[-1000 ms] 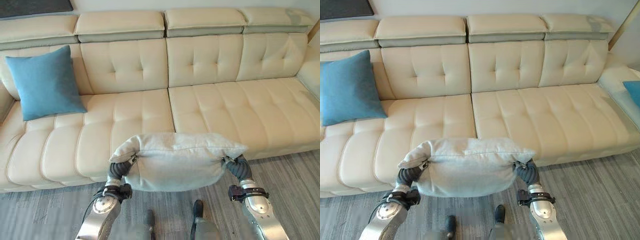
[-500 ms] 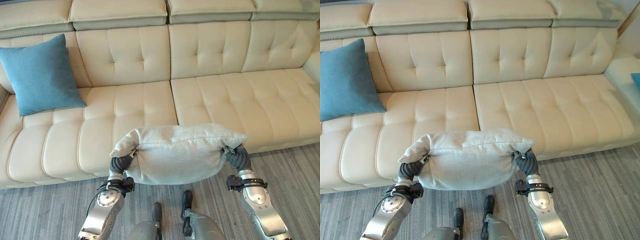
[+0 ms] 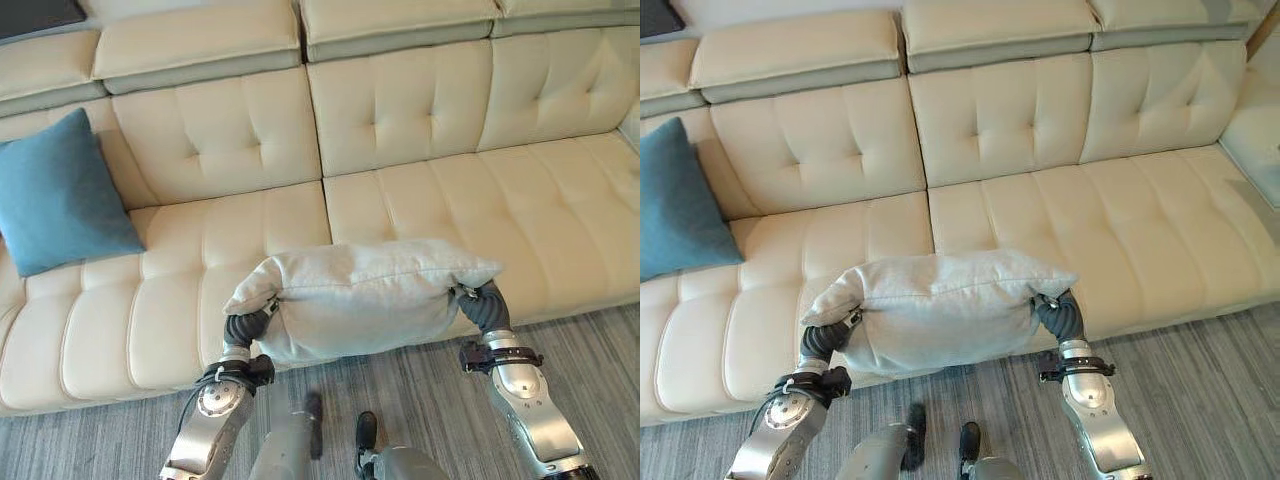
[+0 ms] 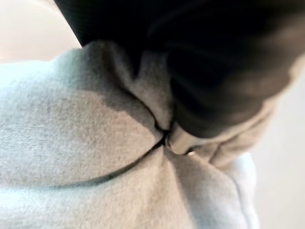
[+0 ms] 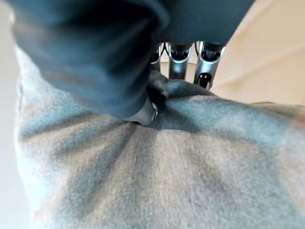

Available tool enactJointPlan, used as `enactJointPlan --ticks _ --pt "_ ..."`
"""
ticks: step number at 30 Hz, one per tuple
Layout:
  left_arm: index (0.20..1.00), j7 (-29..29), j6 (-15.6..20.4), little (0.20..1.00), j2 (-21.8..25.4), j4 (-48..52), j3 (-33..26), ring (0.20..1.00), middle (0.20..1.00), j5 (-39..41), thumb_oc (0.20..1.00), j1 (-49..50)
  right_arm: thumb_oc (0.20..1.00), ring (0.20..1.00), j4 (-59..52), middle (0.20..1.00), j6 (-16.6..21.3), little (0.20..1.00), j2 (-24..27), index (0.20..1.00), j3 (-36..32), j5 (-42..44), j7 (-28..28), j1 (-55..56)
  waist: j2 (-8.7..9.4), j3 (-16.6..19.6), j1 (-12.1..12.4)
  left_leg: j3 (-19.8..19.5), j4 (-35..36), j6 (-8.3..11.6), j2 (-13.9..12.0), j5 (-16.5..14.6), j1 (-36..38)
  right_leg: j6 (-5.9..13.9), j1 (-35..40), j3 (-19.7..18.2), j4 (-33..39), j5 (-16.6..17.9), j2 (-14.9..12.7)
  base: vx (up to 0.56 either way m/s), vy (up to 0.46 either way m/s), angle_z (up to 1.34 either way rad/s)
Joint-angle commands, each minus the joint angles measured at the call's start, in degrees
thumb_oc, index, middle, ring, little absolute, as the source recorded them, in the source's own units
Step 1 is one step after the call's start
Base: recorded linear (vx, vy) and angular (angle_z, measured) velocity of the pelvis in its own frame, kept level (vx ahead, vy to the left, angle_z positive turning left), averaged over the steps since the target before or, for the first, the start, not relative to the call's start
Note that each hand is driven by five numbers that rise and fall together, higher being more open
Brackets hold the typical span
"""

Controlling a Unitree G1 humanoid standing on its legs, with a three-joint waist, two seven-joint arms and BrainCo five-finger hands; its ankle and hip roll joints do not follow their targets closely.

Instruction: Pick up all the scattered cushions and arrange them neatly on the sofa.

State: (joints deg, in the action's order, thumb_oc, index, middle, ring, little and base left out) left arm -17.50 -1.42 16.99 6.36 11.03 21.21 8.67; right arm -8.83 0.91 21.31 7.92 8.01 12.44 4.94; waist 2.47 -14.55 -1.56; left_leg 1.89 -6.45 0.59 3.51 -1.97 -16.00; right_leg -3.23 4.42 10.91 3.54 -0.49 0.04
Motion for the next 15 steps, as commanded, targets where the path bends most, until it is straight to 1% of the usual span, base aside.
enactJointPlan --ticks 1,2,3,4,5,6,8,9,10,11,12,13,14,15 --pt "0.2 1.4 5.0 0.2 -0.2 6.8 -1.0 0.2 0.2 -2.4 0.2 -1.4 0.2 0.2 -5.0 0.2 6.1 0.2 0.3 0.2 -0.6 1.0 -0.8 -1.8 -1.52 2.4 -0.4 -1.4 9.1 2.27 -1.5 6.4 7.3 6.19 -1.1 0.9 0.2 -4.4 0.0 0.21 0.037 -0.01" --pt "0.2 1.4 4.9 0.2 -0.3 6.9 -1.0 0.2 0.2 -2.6 0.2 -1.4 0.2 0.2 -5.2 0.2 6.1 0.2 0.3 0.2 -1.0 0.9 -0.5 -1.6 -1.7 2.4 -0.6 -0.9 11.1 2.91 -1.3 7.7 7.1 6.16 -0.3 1.1 0.4 -4.6 0.2 0.2 0.073 -0.01" --pt "0.2 1.4 4.7 0.2 -0.4 6.7 -0.9 0.2 0.2 -3.0 0.2 -1.7 0.2 0.2 -5.3 0.2 6.0 0.2 0.2 0.2 -1.4 0.7 -0.1 -1.5 -2.01 2.6 -0.9 0.3 11.5 3.76 -1.2 8.1 5.5 6.28 1.0 1.1 0.7 -5.0 0.5 0.29 0.111 0.06" --pt "0.2 1.2 4.6 0.2 -0.5 6.4 -1.0 0.2 0.2 -3.0 0.2 -1.8 0.2 0.2 -5.2 0.2 5.9 0.2 0.0 0.2 -1.4 0.4 0.2 -1.7 -2.07 2.8 -0.8 0.5 11.5 4.0 -1.3 8.9 5.7 6.35 1.5 0.7 0.7 -5.3 0.7 0.22 0.094 0.05" --pt "0.2 1.2 4.7 0.2 -0.5 6.3 -1.0 0.2 0.2 -3.1 0.2 -1.9 0.2 0.2 -5.2 0.2 5.9 0.2 0.0 0.2 -1.4 0.4 0.2 -1.7 -2.05 2.7 -0.7 0.5 11.5 4.0 -1.3 8.9 5.7 6.35 1.5 0.6 0.7 -5.3 0.7 0.27 0.14 0.15" --pt "0.2 1.2 4.8 0.2 -0.8 6.2 -0.8 0.2 0.2 -2.9 0.2 -1.1 0.2 0.2 -5.3 0.2 5.7 0.2 -0.5 0.2 -1.3 -0.4 -0.2 -1.2 -2.32 3.7 -0.9 0.5 11.5 3.63 -1.7 8.4 6.8 6.67 3.1 0.5 0.5 -6.4 0.7 0.29 0.163 0.13" --pt "0.2 1.5 4.8 0.2 -0.8 6.3 -0.8 0.2 0.2 -2.6 0.2 -0.8 0.2 0.2 -5.4 0.2 5.4 0.2 -0.7 0.2 -1.4 -0.8 -0.3 -0.7 -2.07 4.3 -0.9 0.4 11.5 3.29 -1.4 8.0 7.6 6.93 3.7 0.1 0.3 -6.8 0.2 0.32 0.179 0.05" --pt "0.2 1.7 4.7 0.2 -0.6 6.5 -0.8 0.2 0.2 -2.3 0.2 -0.2 0.2 0.2 -5.6 0.2 5.4 0.2 -1.5 0.2 -1.8 -1.0 -0.5 -0.2 -1.52 5.5 -1.1 1.1 11.5 1.92 -1.1 6.6 9.7 7.4 4.1 -0.4 -2.7 -8.3 -0.8 0.24 0.137 -0.01" --pt "0.2 1.7 4.7 0.2 -0.5 6.5 -0.8 0.2 0.2 -2.3 0.2 -0.2 0.2 0.2 -5.6 0.2 5.4 0.2 -1.5 0.2 -1.8 -1.1 -0.5 -0.2 -1.47 5.5 -1.0 1.2 11.5 1.89 -1.0 6.5 9.8 7.42 4.0 -0.5 -2.9 -8.5 -0.9 0.37 0.233 -0.07" --pt "0.2 1.6 4.5 0.2 0.0 6.5 -0.7 0.2 0.2 -2.8 0.2 -0.2 0.2 0.2 -5.5 0.2 5.3 0.2 -2.3 0.2 -1.7 -1.4 -0.6 -0.1 -1.01 5.8 -1.0 2.1 11.5 0.74 -1.1 5.3 11.5 8.02 2.7 -1.0 -7.6 -8.8 -1.6 0.18 0.142 -0.19" --pt "0.2 1.4 4.3 0.2 0.3 6.5 -0.7 0.2 0.2 -2.9 0.2 -0.6 0.2 0.2 -5.3 0.2 5.3 0.2 -2.6 0.2 -1.5 -1.6 -0.5 -0.3 -0.85 5.8 -1.0 2.4 11.5 0.0 -1.1 4.5 12.5 8.72 1.2 -1.0 -11.8 -8.6 -2.1 0.18 0.143 -0.35" --pt "0.2 1.4 4.3 0.2 0.3 6.5 -0.7 0.2 0.2 -2.9 0.2 -0.6 0.2 0.2 -5.3 0.2 5.3 0.2 -2.6 0.2 -1.5 -1.7 -0.5 -0.4 -0.78 5.8 -0.8 2.6 11.5 -0.05 -1.0 4.5 12.5 8.77 0.8 -1.2 -12.5 -9.0 -2.2 0.08 0.117 -0.5" --pt "0.2 1.1 4.2 0.2 0.7 6.4 -0.6 0.2 0.2 -3.0 0.2 -1.4 0.2 0.2 -5.2 0.2 5.2 0.2 -2.8 0.2 -1.4 -2.4 -0.3 -1.0 -0.6 5.5 -0.8 3.3 11.5 -1.15 -1.0 3.4 13.8 10.02 -2.2 -1.4 -18.3 -7.8 -3.1 0.06 0.145 -0.54" --pt "0.2 0.7 4.2 0.2 1.3 6.4 -0.5 0.2 0.2 -3.2 0.2 -1.8 0.2 0.2 -5.3 0.2 5.2 0.2 -2.9 0.2 -1.3 -2.6 -0.1 -1.5 -0.61 4.9 -1.1 3.9 11.5 -2.0 -0.9 2.8 14.9 11.23 -4.5 -1.5 -23.0 -5.3 -4.0 0.08 0.237 -0.51"
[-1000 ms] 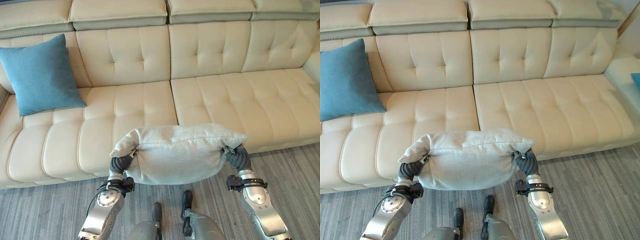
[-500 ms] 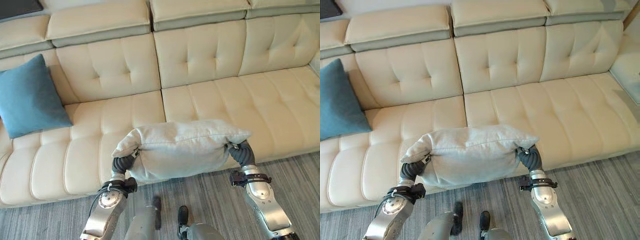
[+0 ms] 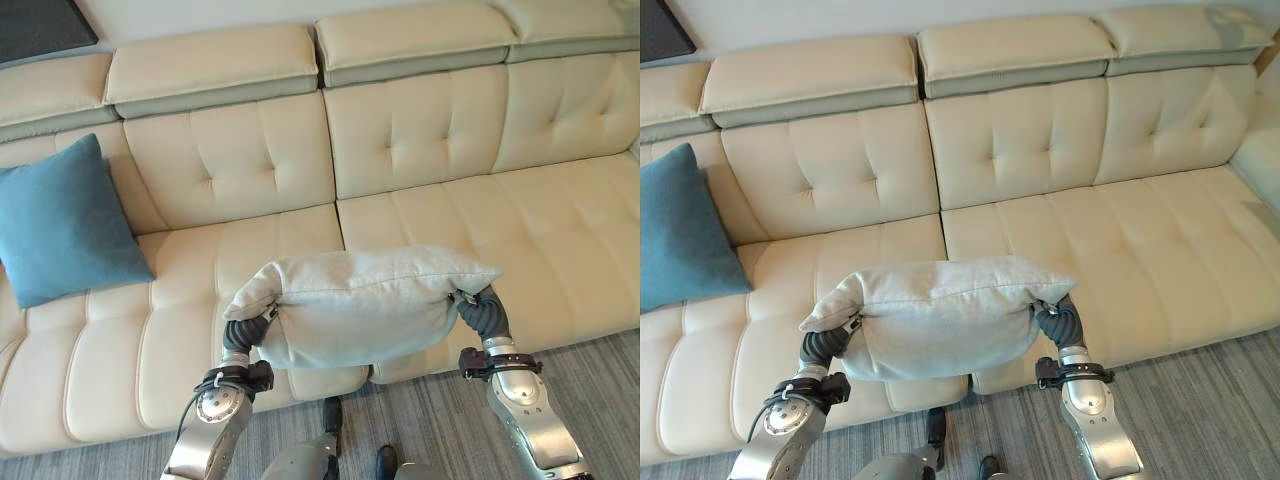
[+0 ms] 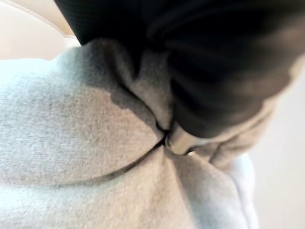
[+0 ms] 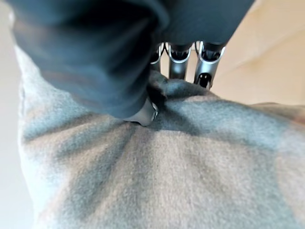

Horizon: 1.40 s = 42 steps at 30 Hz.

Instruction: Pick up all the scattered cushions and arrange them neatly on the sofa.

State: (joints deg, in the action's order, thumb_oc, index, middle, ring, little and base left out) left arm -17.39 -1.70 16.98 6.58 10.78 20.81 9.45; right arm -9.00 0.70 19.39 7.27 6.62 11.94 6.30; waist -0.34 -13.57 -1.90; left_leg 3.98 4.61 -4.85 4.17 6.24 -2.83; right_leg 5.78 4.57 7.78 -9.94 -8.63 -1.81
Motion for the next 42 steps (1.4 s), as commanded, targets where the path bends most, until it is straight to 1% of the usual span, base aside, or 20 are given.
enactJointPlan --ticks 1,4,6,8,9,11,12,14,18,23,26,27,28,29,32,34,37,38,40,42 --pt "0.2 0.1 4.4 0.2 1.8 6.2 0.5 0.2 0.2 -3.3 0.2 -3.8 0.2 0.2 -5.0 0.2 5.3 0.2 -1.5 0.2 -0.4 -1.6 0.8 -3.9 2.08 3.0 -1.3 2.2 0.4 2.89 -1.5 -6.1 2.6 2.65 -8.6 0.1 -16.0 3.9 -3.0 0.09 0.209 -0.39" --pt "0.2 -0.4 4.6 0.2 1.8 5.9 0.8 0.2 0.2 -3.5 0.2 -5.3 0.2 0.2 -4.7 0.2 5.2 0.2 -2.2 0.2 -0.4 -2.0 1.7 -4.6 1.83 2.9 -1.4 2.0 0.4 2.9 -1.6 -6.7 3.2 1.68 -10.0 -0.5 -14.8 2.7 -3.1 0.08 0.078 -0.1" --pt "0.2 -1.1 5.0 0.2 1.6 5.8 1.0 0.2 0.2 -3.4 0.2 -7.6 0.2 0.2 -4.5 0.2 5.4 0.2 -2.9 0.2 -0.2 -1.3 2.7 -6.3 1.26 2.7 -1.3 1.8 0.4 3.38 -2.2 -6.7 3.0 0.86 -10.2 -0.5 -8.2 2.1 -2.8 0.11 -0.001 -0.03" --pt "0.2 -2.2 5.3 0.2 1.3 5.5 1.4 0.2 0.2 -3.5 0.2 -9.5 0.2 0.2 -4.5 0.2 5.5 0.2 -3.0 0.2 0.5 -1.2 3.7 -7.9 1.66 2.8 -1.2 1.4 0.4 3.8 -2.4 -6.8 2.9 0.81 -10.3 -2.8 4.3 4.6 -1.9 0.13 -0.053 0.05" --pt "0.2 -2.3 5.3 0.2 1.3 5.5 1.3 0.2 0.2 -3.5 0.2 -9.5 0.2 0.2 -4.4 0.2 5.5 0.2 -3.0 0.2 0.5 -1.2 3.7 -8.0 1.6 2.8 -1.2 1.5 0.4 3.82 -2.5 -6.9 2.9 0.8 -9.9 -2.9 5.1 5.1 -1.8 0.08 -0.071 0.14" --pt "0.2 -3.1 5.5 0.2 1.3 5.3 1.2 0.2 0.2 -3.9 0.2 -10.4 0.2 0.2 -4.4 0.2 5.6 0.2 -3.1 0.2 1.6 -0.9 4.2 -9.2 2.5 2.9 -0.8 1.1 0.4 4.23 -2.5 -7.3 3.4 1.33 -9.7 -3.2 10.7 8.3 -1.7 0.17 -0.122 0.18" --pt "0.2 -3.4 5.5 0.2 0.7 5.4 1.2 0.2 0.2 -4.9 0.2 -10.0 0.2 0.2 -4.3 0.2 5.7 0.2 -3.4 0.2 2.9 -0.4 4.2 -10.0 3.14 3.5 -0.3 1.2 0.4 4.36 -2.4 -7.7 3.8 1.54 -7.7 -2.1 14.0 9.3 -2.1 0.19 -0.111 0.13" --pt "0.2 -3.9 5.8 0.2 0.2 5.7 1.3 0.2 0.2 -4.7 0.2 -10.0 0.2 0.2 -3.8 0.2 5.7 0.2 -3.4 0.2 3.8 -0.5 4.5 -11.2 3.26 4.0 0.0 1.1 0.4 4.44 -2.5 -7.9 4.2 1.39 -6.7 -1.8 14.9 9.6 -1.9 0.17 -0.099 0.14" --pt "0.2 -5.5 5.7 0.2 -0.7 5.6 2.5 0.2 0.2 -5.4 0.2 -12.6 0.2 0.2 -3.0 0.2 5.0 0.2 -2.5 0.2 5.2 -1.3 5.9 -15.5 2.98 5.7 0.4 -0.4 0.4 5.07 -3.1 -8.8 5.3 0.65 -4.0 0.0 14.9 7.4 -1.5 0.24 -0.131 0.14" --pt "0.2 -8.4 5.9 0.2 -1.2 3.2 3.6 0.2 0.2 -5.2 0.2 -17.9 0.2 0.2 0.1 0.2 3.9 0.2 -0.6 0.2 6.7 -2.1 8.6 -23.1 2.96 5.4 0.3 -1.5 0.4 5.69 -3.4 -9.0 5.2 -0.12 -3.3 0.9 14.9 6.3 -1.2 0.12 -0.095 0.23" --pt "0.2 -14.3 6.4 0.2 -1.6 -1.4 4.8 0.2 0.2 -6.1 0.2 -28.7 0.2 0.2 4.2 0.2 2.9 0.2 0.2 0.2 9.1 -0.7 12.4 -32.8 2.67 3.4 0.3 -2.0 0.4 6.19 -3.7 -8.3 2.3 -0.87 -6.6 1.3 14.2 6.3 -1.0 -0.01 -0.092 0.16" --pt "0.2 -14.4 6.4 0.2 -1.6 -1.6 4.8 0.2 0.2 -6.1 0.2 -29.0 0.2 0.2 4.3 0.2 2.9 0.2 0.2 0.2 9.1 -0.6 12.5 -33.0 2.65 3.4 0.3 -2.0 0.4 6.2 -3.7 -8.2 2.1 -0.88 -6.8 1.3 14.1 6.3 -1.0 0.0 -0.09 0.16" --pt "0.2 -17.2 6.3 0.2 -1.6 -4.4 5.2 0.2 0.2 -6.8 0.2 -33.8 0.2 0.2 6.6 0.2 2.5 0.2 0.0 0.2 10.4 0.2 14.0 -36.4 2.3 2.5 0.3 -2.1 0.4 6.31 -3.8 -7.7 0.9 -1.14 -8.4 1.4 13.0 6.0 -0.9 0.01 -0.061 0.17" --pt "0.2 -18.1 6.3 0.2 -1.5 -5.1 5.3 0.2 0.2 -7.0 0.2 -35.7 0.2 0.2 7.5 0.2 2.5 0.2 -0.5 0.2 11.0 0.8 14.7 -37.7 2.09 2.0 0.4 -2.3 0.4 6.34 -3.7 -7.5 0.2 -1.19 -9.3 1.5 12.5 5.9 -0.9 0.01 -0.061 0.18" --pt "0.2 -19.2 6.2 0.2 -1.3 -6.0 5.1 0.2 0.2 -7.7 0.2 -37.3 0.2 0.2 8.5 0.2 2.6 0.2 -1.0 0.2 11.6 1.7 15.4 -38.8 1.93 1.6 0.4 -2.4 0.4 6.39 -3.7 -7.2 -0.5 -1.27 -10.2 1.6 12.1 5.8 -0.9 0.01 -0.031 0.09" --pt "0.2 -21.6 6.0 0.2 -1.4 -9.6 5.4 0.2 0.2 -8.8 0.2 -40.6 0.2 0.2 11.8 0.2 2.8 0.2 -3.1 0.2 13.4 3.3 16.8 -41.8 1.49 0.5 0.4 -2.6 0.4 6.52 -3.7 -6.5 -2.5 -1.45 -12.3 1.8 11.2 5.5 -0.9 0.01 -0.05 0.0" --pt "0.2 -24.7 5.9 0.2 -1.7 -17.5 7.5 0.2 0.2 -7.9 0.2 -47.3 0.2 0.2 21.0 0.2 2.6 0.2 -4.0 0.2 15.1 5.6 20.1 -49.1 1.13 -1.8 0.7 -3.2 0.4 6.71 -3.7 -5.1 -5.8 -1.69 -16.2 1.9 9.8 5.6 -1.1 -0.03 -0.039 0.02" --pt "0.2 -24.7 6.0 0.2 -1.7 -17.8 7.5 0.2 0.2 -7.8 0.2 -47.6 0.2 0.2 21.4 0.2 2.8 0.2 -4.0 0.2 15.1 5.7 20.1 -49.5 1.13 -1.8 0.7 -3.2 0.4 6.71 -3.7 -5.1 -6.0 -1.69 -16.4 1.9 9.6 5.5 -1.1 -0.04 -0.02 0.06" --pt "0.2 -26.3 5.8 0.2 -2.2 -24.2 8.5 0.2 0.2 -7.5 0.2 -52.6 0.2 0.2 29.4 0.2 2.4 0.2 -4.8 0.2 15.2 7.0 22.5 -54.4 1.05 -2.7 0.9 -3.2 0.4 6.94 -3.8 -4.2 -8.6 -1.69 -19.5 1.8 8.5 5.9 -1.2 -0.02 -0.016 0.04" --pt "0.2 -26.7 5.6 0.2 -2.4 -27.1 9.0 0.2 0.2 -7.4 0.2 -54.8 0.2 0.2 32.9 0.2 2.0 0.2 -4.8 0.2 15.2 7.1 22.9 -56.6 1.07 -3.0 1.0 -3.1 0.4 7.05 -3.9 -3.9 -9.4 -1.69 -20.4 1.7 8.2 6.0 -1.2 0.0 0.0 0.0"
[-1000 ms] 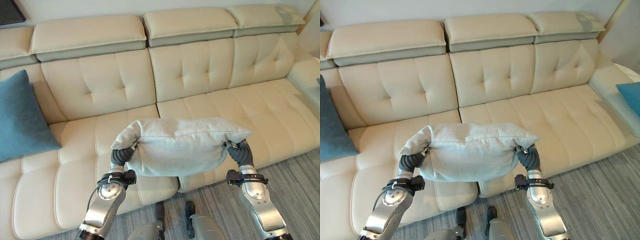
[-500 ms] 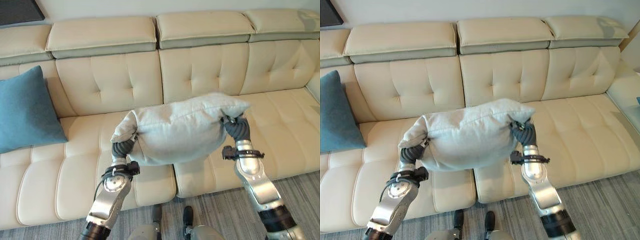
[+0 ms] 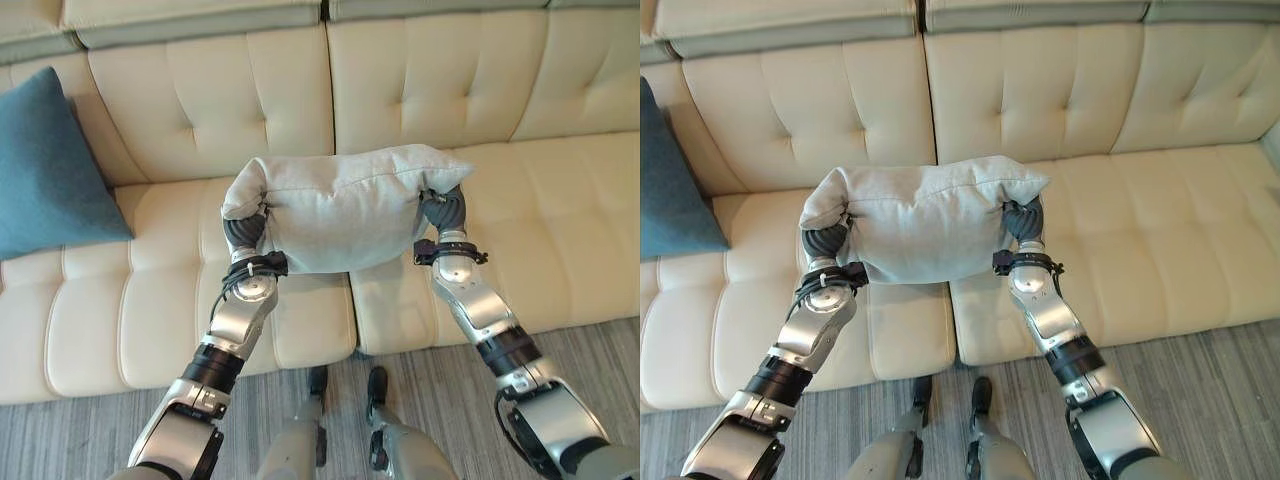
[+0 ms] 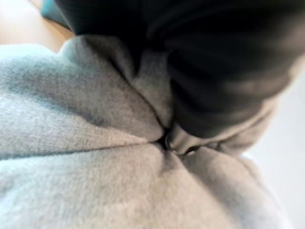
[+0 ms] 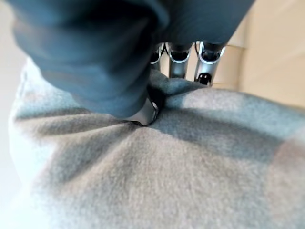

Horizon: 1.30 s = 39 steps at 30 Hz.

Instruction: Pick up all the scattered cushions and arrange them neatly on the sofa.

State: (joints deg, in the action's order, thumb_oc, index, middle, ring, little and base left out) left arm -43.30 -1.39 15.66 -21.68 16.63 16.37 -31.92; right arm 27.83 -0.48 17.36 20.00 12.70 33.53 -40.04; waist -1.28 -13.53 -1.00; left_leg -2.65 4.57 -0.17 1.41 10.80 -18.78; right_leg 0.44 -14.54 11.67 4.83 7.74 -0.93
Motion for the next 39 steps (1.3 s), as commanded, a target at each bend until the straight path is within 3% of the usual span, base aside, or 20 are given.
enactJointPlan --ticks 1,2,3,4,5,6,7,9,13,17,22,23,24,25,28,31,32,33,35,39 --pt "0.2 -1.2 5.1 0.2 -1.2 -1.9 3.9 0.2 0.2 -3.2 0.2 -15.7 0.2 0.2 -0.7 0.2 3.0 0.2 -2.8 0.2 2.7 1.2 2.1 -12.3 2.11 -3.3 0.1 3.5 0.4 2.46 -1.2 -8.3 5.9 3.7 -2.0 -2.2 -6.6 -10.2 -2.1 0.0 0.0 0.0" --pt "0.2 -1.6 4.9 0.2 -2.5 -9.9 5.3 0.2 0.2 -1.3 0.2 -20.4 0.2 0.2 8.4 0.2 2.9 0.2 -3.5 0.2 3.2 3.6 2.3 -16.7 2.29 -3.9 0.1 3.4 0.4 2.72 -1.4 -7.7 4.9 3.79 -3.2 -2.3 -6.8 -9.8 -2.0 0.0 0.0 0.0" --pt "0.2 -1.5 5.1 0.2 -2.5 -10.2 5.2 0.2 0.2 -1.2 0.2 -20.8 0.2 0.2 8.7 0.2 3.0 0.2 -3.5 0.2 3.2 3.7 2.2 -17.1 2.26 -4.0 0.1 3.4 0.4 2.73 -1.4 -7.7 4.8 3.78 -3.3 -2.3 -6.9 -9.8 -2.0 0.0 0.0 0.0" --pt "0.206 -0.3 4.4 0.206 -2.5 -18.3 7.4 0.206 0.206 -0.2 0.206 -26.1 1.0 1.0 16.6 1.0 1.7 1.0 -2.2 1.0 4.4 3.9 2.0 -22.3 2.32 -4.2 0.0 3.4 0.4 3.04 -1.5 -7.3 4.3 3.87 -3.8 -2.4 -6.7 -9.5 -1.8 0.0 0.0 0.0" --pt "0.46 -0.3 4.6 0.46 -2.5 -18.6 7.4 0.46 0.46 -0.1 0.46 -26.5 1.0 1.0 16.9 1.0 1.9 1.0 -2.2 1.0 4.4 4.0 1.9 -22.7 2.33 -4.4 0.0 3.4 0.4 3.04 -1.5 -7.3 4.2 3.87 -3.9 -2.4 -6.7 -9.5 -1.8 0.0 0.0 0.0" --pt "1.0 1.8 4.0 1.0 -1.1 -24.2 8.6 1.0 1.0 1.3 1.0 -30.9 1.0 1.0 22.2 1.0 0.2 1.0 0.2 1.0 5.8 2.5 0.9 -26.7 2.57 -4.2 -0.2 3.4 0.4 3.34 -1.6 -7.1 3.9 4.09 -4.0 -2.5 -6.2 -9.1 -1.7 0.0 0.0 0.0" --pt "1.0 1.9 4.1 1.0 -1.1 -24.5 8.5 1.0 1.0 1.4 1.0 -31.2 1.0 1.0 22.5 1.0 0.3 1.0 0.2 1.0 5.8 2.6 0.8 -27.1 2.54 -4.4 -0.2 3.4 0.4 3.35 -1.6 -7.1 3.9 4.09 -4.0 -2.5 -6.2 -9.1 -1.7 0.0 0.0 0.0" --pt "1.0 10.3 6.4 1.0 1.0 -34.8 6.5 1.0 1.0 17.7 1.0 -37.9 1.0 1.0 30.2 1.0 -2.5 1.0 5.3 1.0 7.5 3.0 -1.3 -34.6 2.64 -4.0 -0.6 3.2 0.4 3.71 -1.6 -7.0 3.8 4.44 -3.6 -2.7 -5.1 -8.5 -1.6 0.0 0.0 0.0" --pt "1.0 13.3 7.2 1.0 4.8 -36.9 3.3 1.0 1.0 28.2 1.0 -40.5 1.0 1.0 31.0 1.0 -2.5 1.0 8.9 1.0 4.9 3.1 2.7 -36.2 1.78 -4.2 -0.8 2.8 0.4 3.89 -1.4 -7.5 4.2 4.81 -2.7 -2.4 -4.2 -8.2 -1.7 0.01 0.009 0.0" --pt "1.0 16.2 7.9 1.0 14.9 -35.1 -2.3 1.0 1.0 37.0 1.0 -37.6 1.0 1.0 26.2 1.0 1.7 1.0 18.3 1.0 -3.1 18.6 -1.5 -31.6 1.19 -3.2 -1.0 2.8 0.4 4.11 -1.4 -8.5 6.8 4.88 0.2 -1.8 -3.1 -8.7 -1.8 0.06 0.014 0.03" --pt "1.0 19.4 5.9 1.0 22.3 -33.4 -5.7 1.0 1.0 35.0 1.0 -29.2 1.0 1.0 21.7 1.0 4.5 1.0 23.5 1.0 -10.4 22.3 -3.4 -20.6 1.24 -0.9 -1.1 3.2 0.4 4.1 -1.5 -9.7 9.9 5.01 4.3 -1.3 -1.0 -8.6 -2.0 0.06 0.018 0.03" --pt "1.0 21.6 4.6 1.0 26.3 -32.1 -6.3 1.0 1.0 29.7 1.0 -24.7 1.0 1.0 21.2 1.0 5.2 1.0 25.5 1.0 -13.6 23.1 -4.9 -15.3 1.2 0.0 -1.2 3.3 0.4 3.94 -1.4 -9.8 10.6 4.98 5.6 -0.9 -0.2 -8.2 -2.0 0.07 0.021 0.04" --pt "1.0 21.6 4.5 1.0 26.2 -31.9 -6.3 1.0 1.0 29.6 1.0 -24.5 1.0 1.0 21.0 1.0 5.2 1.0 25.4 1.0 -13.6 23.1 -5.0 -15.0 1.23 0.1 -1.2 3.3 0.4 4.0 -1.4 -10.1 11.0 5.06 5.9 -1.0 -0.1 -8.5 -2.0 0.03 0.06 0.0" --pt "1.0 23.9 3.8 1.0 30.3 -27.5 -6.9 1.0 1.0 21.1 1.0 -17.2 1.0 1.0 19.3 1.0 6.3 1.0 25.6 1.0 -18.0 24.4 -7.1 -8.0 1.07 1.1 -1.2 3.5 0.4 3.75 -1.2 -10.3 12.0 5.16 7.2 -0.8 0.2 -8.2 -2.1 0.04 0.038 -0.02" --pt "1.0 25.0 3.5 1.0 30.7 -23.9 -9.5 1.0 1.0 17.9 1.0 -9.1 1.0 1.0 18.2 1.0 5.9 1.0 24.7 1.0 -21.0 24.2 -8.8 -1.1 1.04 2.4 -1.0 3.7 0.4 3.6 -1.0 -11.1 13.5 5.36 9.0 -0.8 0.2 -8.8 -2.2 0.04 0.063 -0.02" --pt "1.0 27.3 3.2 1.0 26.1 -14.4 -17.0 1.0 1.0 13.2 1.0 9.5 1.0 1.0 11.7 1.0 3.2 1.0 21.5 1.0 -25.3 17.8 -14.6 15.8 1.39 4.3 -0.9 4.0 0.4 3.17 -0.8 -11.7 15.8 5.51 11.3 -0.7 0.2 -9.0 -2.4 0.0 0.069 0.0" --pt "1.0 27.3 3.2 1.0 26.1 -14.4 -17.0 1.0 1.0 13.2 1.0 9.5 1.0 1.0 11.7 1.0 3.2 1.0 21.5 1.0 -25.3 17.8 -14.6 15.8 1.39 4.4 -0.9 4.0 0.4 3.16 -0.8 -11.7 15.7 5.51 11.2 -0.6 0.2 -9.0 -2.4 -0.01 0.068 -0.02" --pt "1.0 27.4 3.2 1.0 19.8 -8.2 -20.8 1.0 1.0 12.4 1.0 19.1 1.0 1.0 8.2 1.0 1.8 1.0 18.3 1.0 -27.5 12.6 -16.2 24.0 1.54 5.3 -0.9 4.0 0.4 3.0 -0.7 -12.3 16.9 5.62 12.4 -0.7 0.2 -9.2 -2.4 -0.02 0.074 -0.03" --pt "1.0 27.0 2.6 1.0 17.9 -7.0 -22.0 1.0 1.0 10.8 1.0 22.2 1.0 1.0 7.8 1.0 1.2 1.0 16.6 1.0 -27.8 10.4 -16.7 27.6 1.7 6.0 -1.0 4.0 0.4 2.87 -0.6 -12.1 16.8 5.66 12.3 -0.7 0.2 -9.1 -2.5 -0.05 0.078 -0.05" --pt "1.0 31.3 -0.1 1.0 9.1 -1.6 -23.8 1.0 1.0 5.1 1.0 35.6 1.0 1.0 8.5 1.0 -2.7 1.0 9.4 1.0 -29.4 3.0 -21.0 39.3 2.04 7.8 -1.1 4.1 0.4 2.09 -0.1 -12.7 17.7 6.01 13.1 -0.9 0.2 -8.7 -2.8 -0.08 0.092 -0.1"
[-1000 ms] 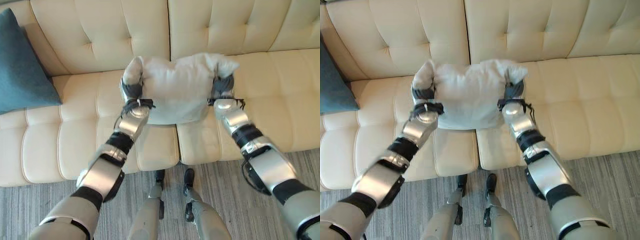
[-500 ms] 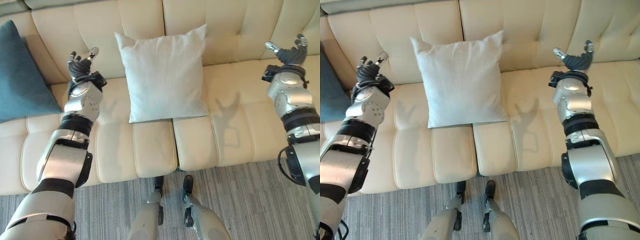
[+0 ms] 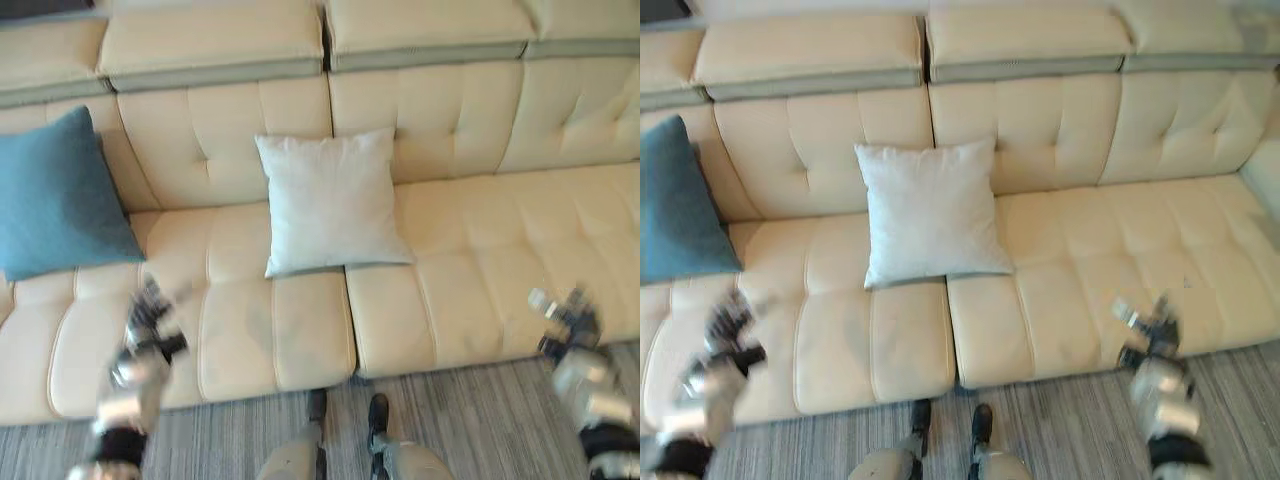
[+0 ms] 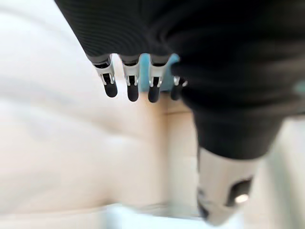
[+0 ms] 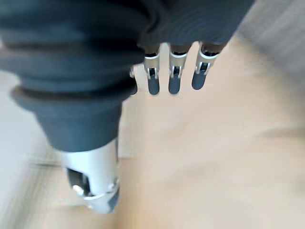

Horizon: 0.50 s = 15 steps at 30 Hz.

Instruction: Pick up all the scattered cushions and arrange them neatly on the sofa.

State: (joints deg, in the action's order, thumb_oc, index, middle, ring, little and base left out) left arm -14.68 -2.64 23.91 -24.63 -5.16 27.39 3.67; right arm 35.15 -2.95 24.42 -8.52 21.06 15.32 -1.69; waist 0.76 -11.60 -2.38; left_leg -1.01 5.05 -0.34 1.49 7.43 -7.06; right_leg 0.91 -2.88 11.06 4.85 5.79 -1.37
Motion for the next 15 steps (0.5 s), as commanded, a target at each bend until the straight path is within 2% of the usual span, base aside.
enactJointPlan --ticks 1,3,5,9,13,14,15 --pt "1.0 2.7 1.2 1.0 0.8 1.3 -2.0 1.0 1.0 -5.9 1.0 0.0 1.0 1.0 1.2 1.0 -0.3 1.0 2.3 1.0 -0.9 -5.4 -2.7 1.0 0.0 6.0 0.3 2.5 -0.1 2.25 -0.2 -9.3 5.9 5.54 1.3 -0.3 0.1 -6.7 -2.4 -0.08 0.108 0.03" --pt "1.0 3.9 0.1 1.0 -1.7 -1.1 -0.6 1.0 1.0 -9.2 1.0 1.6 1.0 1.0 3.0 1.0 -0.5 1.0 -0.4 1.0 0.0 -8.9 -3.0 3.1 0.38 6.6 0.2 2.5 -0.1 1.88 0.0 -9.5 6.3 5.87 1.8 -0.3 0.1 -6.4 -2.8 -0.09 0.117 -0.02" --pt "1.0 4.6 -0.2 1.0 -2.6 -2.8 0.2 1.0 1.0 -10.4 1.0 1.7 1.0 1.0 2.8 1.0 -0.9 1.0 -1.0 1.0 0.8 -12.0 -2.5 3.6 0.6 6.7 0.1 2.5 -0.1 1.41 0.3 -9.7 6.7 6.02 2.2 -0.6 0.1 -6.1 -2.9 -0.08 0.111 0.0" --pt "1.0 4.1 0.2 1.0 -3.8 -3.8 2.2 1.0 1.0 -11.9 1.0 0.9 1.0 1.0 2.9 1.0 -0.1 1.0 -3.0 1.0 2.4 -12.1 -2.0 2.6 0.86 5.8 -0.3 3.2 -0.1 0.72 1.0 -9.7 6.9 6.63 1.7 -1.7 0.1 -4.2 -3.2 -0.16 0.146 -0.04" --pt "1.0 3.5 0.7 1.0 -3.1 -1.7 2.3 1.0 1.0 -12.9 1.0 1.0 1.0 1.0 1.2 1.0 0.3 1.0 -3.7 1.0 3.0 -12.6 -1.6 1.7 0.83 4.6 0.0 5.7 -0.1 0.39 0.8 -9.2 6.5 7.46 0.0 -2.3 0.1 -2.1 -3.3 -0.15 0.067 -0.3" --pt "1.0 3.3 0.8 1.0 -2.8 -1.0 2.1 1.0 1.0 -13.1 1.0 1.1 1.0 1.0 0.7 1.0 0.5 1.0 -3.8 1.0 3.2 -12.6 -1.6 1.5 0.67 4.2 0.1 6.2 -0.1 0.26 0.4 -8.8 6.3 7.41 -0.2 -2.1 -0.7 -2.2 -3.2 -0.31 0.055 -0.35" --pt "1.0 3.2 1.0 1.0 -2.3 -0.2 2.1 1.0 1.0 -13.7 1.0 0.9 1.0 1.0 -0.6 1.0 1.0 1.0 -4.4 1.0 3.9 -12.8 -1.9 1.2 -0.01 3.5 0.1 7.3 -0.1 -0.12 -0.5 -8.3 5.9 6.59 -0.6 -1.5 -6.7 -5.2 -3.1 -0.23 0.032 -0.38"
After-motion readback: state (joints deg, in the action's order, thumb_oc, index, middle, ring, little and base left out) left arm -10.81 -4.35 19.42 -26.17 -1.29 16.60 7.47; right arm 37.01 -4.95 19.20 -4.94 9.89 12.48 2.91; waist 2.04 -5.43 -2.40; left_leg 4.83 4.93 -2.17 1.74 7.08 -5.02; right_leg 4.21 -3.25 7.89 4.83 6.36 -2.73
